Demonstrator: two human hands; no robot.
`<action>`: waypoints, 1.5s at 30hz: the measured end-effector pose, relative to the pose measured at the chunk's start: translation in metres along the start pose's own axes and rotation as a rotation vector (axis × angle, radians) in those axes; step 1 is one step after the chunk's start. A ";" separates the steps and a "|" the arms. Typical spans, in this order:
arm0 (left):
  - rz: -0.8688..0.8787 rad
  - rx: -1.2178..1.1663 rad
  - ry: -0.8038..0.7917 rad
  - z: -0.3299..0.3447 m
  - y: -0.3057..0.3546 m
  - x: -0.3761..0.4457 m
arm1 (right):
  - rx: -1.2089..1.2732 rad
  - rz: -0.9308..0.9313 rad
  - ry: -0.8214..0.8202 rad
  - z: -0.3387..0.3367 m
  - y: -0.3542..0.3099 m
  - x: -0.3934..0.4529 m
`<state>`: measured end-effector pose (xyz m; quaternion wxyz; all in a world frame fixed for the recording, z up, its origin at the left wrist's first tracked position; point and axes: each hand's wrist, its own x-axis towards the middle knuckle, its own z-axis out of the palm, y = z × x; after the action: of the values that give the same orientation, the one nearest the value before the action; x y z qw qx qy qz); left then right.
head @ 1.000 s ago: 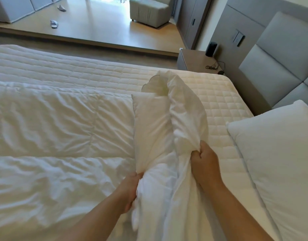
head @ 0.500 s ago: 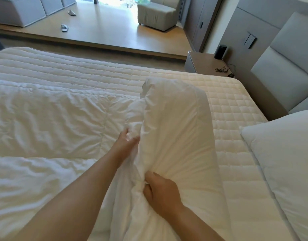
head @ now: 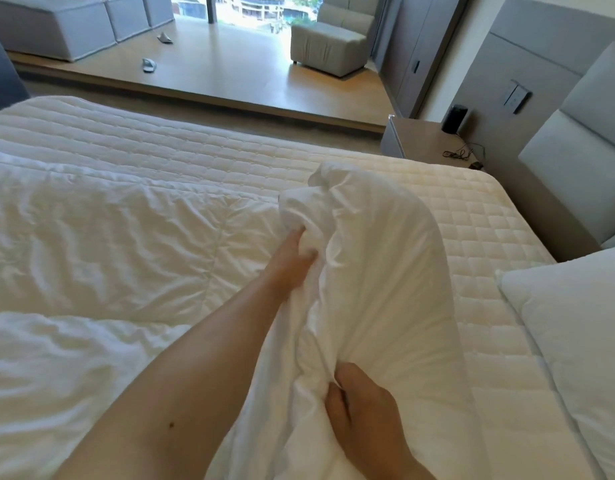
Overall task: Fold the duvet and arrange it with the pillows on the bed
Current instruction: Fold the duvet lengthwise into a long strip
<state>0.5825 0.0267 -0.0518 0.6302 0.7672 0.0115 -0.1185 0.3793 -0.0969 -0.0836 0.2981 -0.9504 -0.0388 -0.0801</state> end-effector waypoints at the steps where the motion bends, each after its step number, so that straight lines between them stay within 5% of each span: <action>1: 0.106 0.008 -0.028 0.007 0.013 0.000 | 0.026 -0.014 0.030 -0.005 -0.004 0.002; 5: 0.127 0.078 -0.212 0.024 0.035 0.009 | 0.121 -0.048 0.081 -0.012 -0.017 0.011; 10: -0.073 0.345 -0.133 -0.004 -0.020 0.005 | 0.001 -0.020 -0.150 0.011 0.007 0.014; 14: -0.192 0.111 0.006 -0.028 -0.054 -0.030 | 0.001 0.042 -0.130 0.011 0.015 0.018; 17: -0.355 0.075 -0.080 -0.028 -0.072 -0.078 | -0.001 0.063 -0.137 0.011 0.007 0.022; 20: -0.396 0.128 -0.209 -0.020 -0.081 -0.108 | 0.003 0.048 -0.058 0.000 -0.014 0.033; 24: -0.257 0.168 -0.186 -0.025 -0.086 -0.120 | 0.124 -0.083 0.122 -0.011 -0.056 0.042; 29: -0.427 0.125 -0.124 -0.055 -0.118 -0.141 | -0.116 0.001 -0.397 0.043 -0.041 0.027; 32: -0.588 -0.270 -0.142 -0.066 -0.106 -0.123 | -0.061 0.040 -0.351 0.049 -0.030 0.018; 35: -0.455 -0.433 -0.160 -0.074 -0.088 -0.085 | -0.017 0.003 -0.291 0.050 -0.032 0.013; 40: -0.251 -0.131 -0.159 -0.042 -0.043 -0.065 | 0.026 -0.081 -0.191 0.057 -0.041 0.008; 45: 0.165 -0.174 -0.014 -0.051 -0.003 -0.061 | 0.145 -0.125 0.056 0.035 -0.055 0.022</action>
<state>0.5310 0.0848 -0.0335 0.7021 0.7071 -0.0455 -0.0701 0.3987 -0.0307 -0.0773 0.3616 -0.9193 -0.0956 -0.1223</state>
